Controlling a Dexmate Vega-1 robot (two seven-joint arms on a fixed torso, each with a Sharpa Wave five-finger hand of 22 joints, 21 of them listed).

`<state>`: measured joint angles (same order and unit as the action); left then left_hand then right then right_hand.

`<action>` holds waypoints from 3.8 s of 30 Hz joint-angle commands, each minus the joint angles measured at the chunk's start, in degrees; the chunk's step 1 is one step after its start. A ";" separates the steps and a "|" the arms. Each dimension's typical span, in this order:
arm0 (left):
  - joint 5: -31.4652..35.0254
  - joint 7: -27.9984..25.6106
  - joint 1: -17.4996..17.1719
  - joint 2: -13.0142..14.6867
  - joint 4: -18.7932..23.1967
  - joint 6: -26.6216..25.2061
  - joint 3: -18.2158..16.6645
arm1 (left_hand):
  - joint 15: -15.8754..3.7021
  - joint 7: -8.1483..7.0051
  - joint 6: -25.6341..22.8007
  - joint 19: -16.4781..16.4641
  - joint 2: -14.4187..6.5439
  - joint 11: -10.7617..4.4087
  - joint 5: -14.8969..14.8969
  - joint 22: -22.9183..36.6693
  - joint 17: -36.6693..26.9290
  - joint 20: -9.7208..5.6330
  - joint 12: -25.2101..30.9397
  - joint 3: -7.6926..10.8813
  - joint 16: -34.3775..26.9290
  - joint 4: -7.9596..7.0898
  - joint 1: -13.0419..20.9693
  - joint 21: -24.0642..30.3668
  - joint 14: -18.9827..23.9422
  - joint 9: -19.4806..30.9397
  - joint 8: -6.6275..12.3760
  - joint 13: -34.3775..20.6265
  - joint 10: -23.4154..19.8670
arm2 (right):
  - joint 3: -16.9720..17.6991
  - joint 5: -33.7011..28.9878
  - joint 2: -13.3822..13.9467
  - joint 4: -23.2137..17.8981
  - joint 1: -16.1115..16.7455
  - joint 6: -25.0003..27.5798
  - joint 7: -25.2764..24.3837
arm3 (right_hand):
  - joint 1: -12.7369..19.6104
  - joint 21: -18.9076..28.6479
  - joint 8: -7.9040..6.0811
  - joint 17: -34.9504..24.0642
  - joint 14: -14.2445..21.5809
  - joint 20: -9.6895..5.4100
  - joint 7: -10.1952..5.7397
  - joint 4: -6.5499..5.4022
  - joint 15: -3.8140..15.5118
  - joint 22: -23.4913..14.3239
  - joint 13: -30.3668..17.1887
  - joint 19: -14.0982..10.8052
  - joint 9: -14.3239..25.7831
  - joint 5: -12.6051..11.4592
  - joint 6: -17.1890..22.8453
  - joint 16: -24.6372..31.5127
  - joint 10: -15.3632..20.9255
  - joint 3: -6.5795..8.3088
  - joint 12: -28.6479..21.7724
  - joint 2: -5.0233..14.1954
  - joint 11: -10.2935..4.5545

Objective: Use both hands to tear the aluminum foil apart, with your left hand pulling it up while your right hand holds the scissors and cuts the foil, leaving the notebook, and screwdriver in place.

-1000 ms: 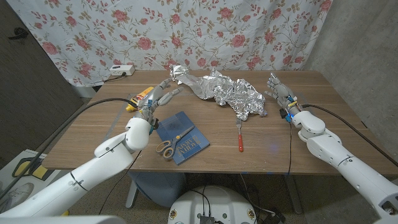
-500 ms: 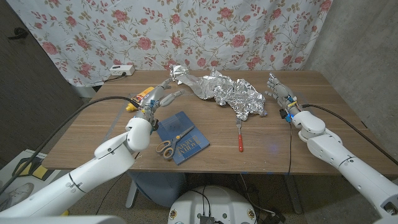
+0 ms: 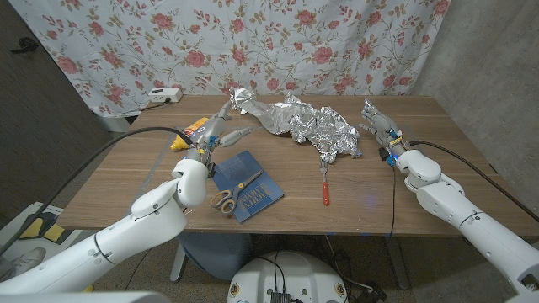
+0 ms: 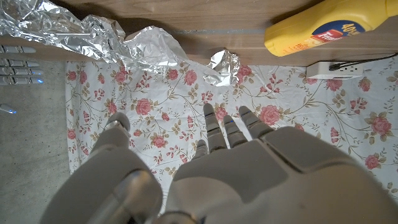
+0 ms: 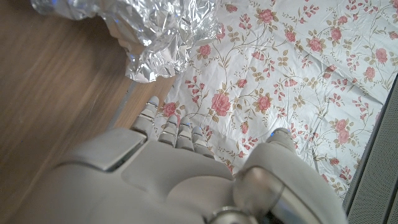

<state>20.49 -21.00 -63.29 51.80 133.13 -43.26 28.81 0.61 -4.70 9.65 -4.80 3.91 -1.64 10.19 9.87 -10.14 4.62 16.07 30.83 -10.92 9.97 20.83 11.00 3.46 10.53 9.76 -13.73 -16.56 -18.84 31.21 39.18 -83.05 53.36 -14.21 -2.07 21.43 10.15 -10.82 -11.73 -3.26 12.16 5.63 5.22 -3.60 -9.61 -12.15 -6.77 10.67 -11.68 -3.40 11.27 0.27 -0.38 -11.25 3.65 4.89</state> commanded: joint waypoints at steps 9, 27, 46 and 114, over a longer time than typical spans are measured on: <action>5.38 4.84 3.24 1.40 3.74 -8.51 5.09 | 0.18 1.00 4.31 0.27 -0.10 0.05 0.37 0.18 -0.14 0.20 -0.05 0.68 0.06 -0.03 2.67 -0.10 -0.24 0.08 0.92 -0.68 -0.22 | 0.29 0.29 0.14 -0.25 0.28 0.57 -0.31 | 0.74 0.21 -0.29 0.01 -0.41 -0.13 -0.27 0.20 -0.09 -0.14 0.01 0.48 0.18 0.27 -0.18 0.08 -0.41 0.55 -0.28 0.66 0.20; -0.53 2.86 -4.10 7.90 2.78 4.27 -3.63 | -0.77 0.52 1.92 -0.32 0.18 -1.46 0.22 0.17 -0.15 0.06 0.78 0.40 -0.52 -0.47 3.74 0.21 1.12 0.01 1.92 -1.29 -2.33 | 0.64 0.27 0.92 -0.41 0.62 0.59 -0.04 | 1.08 0.31 -0.31 0.08 -0.48 -0.15 -0.29 0.44 0.00 -0.13 0.07 0.54 0.17 0.44 -0.18 0.15 -0.48 0.76 -0.30 0.86 0.22; 0.46 5.82 -6.12 11.55 2.96 7.42 -5.65 | -1.53 0.12 0.72 -0.54 1.09 -2.42 -0.23 0.16 -0.16 -0.32 1.25 -0.56 -0.61 -0.94 3.40 0.17 1.75 -0.03 2.01 -1.84 -3.65 | 0.89 0.30 1.16 -1.55 1.36 1.07 -0.78 | 1.19 0.39 -0.34 0.10 -0.54 -0.17 -0.30 0.55 -0.10 -0.13 0.12 0.57 0.17 0.59 -0.17 0.22 -0.53 0.90 -0.32 1.01 0.15; 14.52 17.40 -7.24 14.12 3.70 8.31 -3.60 | -3.45 -1.22 -2.35 -0.03 1.02 -5.13 -0.01 0.13 -0.11 -1.95 1.39 -0.99 -0.29 -0.55 7.46 -0.17 1.42 -0.05 2.05 -2.98 -7.27 | 0.74 -0.40 1.40 -3.34 2.80 -0.05 -0.37 | 1.25 0.55 -0.26 0.00 -0.29 -0.37 -0.48 0.80 0.31 -0.12 0.28 0.42 0.15 0.95 -0.54 0.59 -0.72 1.46 -0.35 1.84 0.04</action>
<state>33.04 -5.46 -68.92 64.08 135.01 -33.50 25.98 -2.46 -5.54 7.17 -4.70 5.14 -6.06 9.92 9.88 -10.15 2.85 17.57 29.38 -11.14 9.31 27.14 11.04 5.10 10.42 11.91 -16.37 -23.64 -18.24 30.27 39.87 -85.84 55.88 -14.77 -2.95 22.18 10.37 -11.03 -11.61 -2.95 11.77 5.41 5.92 -3.29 -9.61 -11.70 -6.41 10.68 -10.80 -3.61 11.71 0.06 0.66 -11.46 5.00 5.09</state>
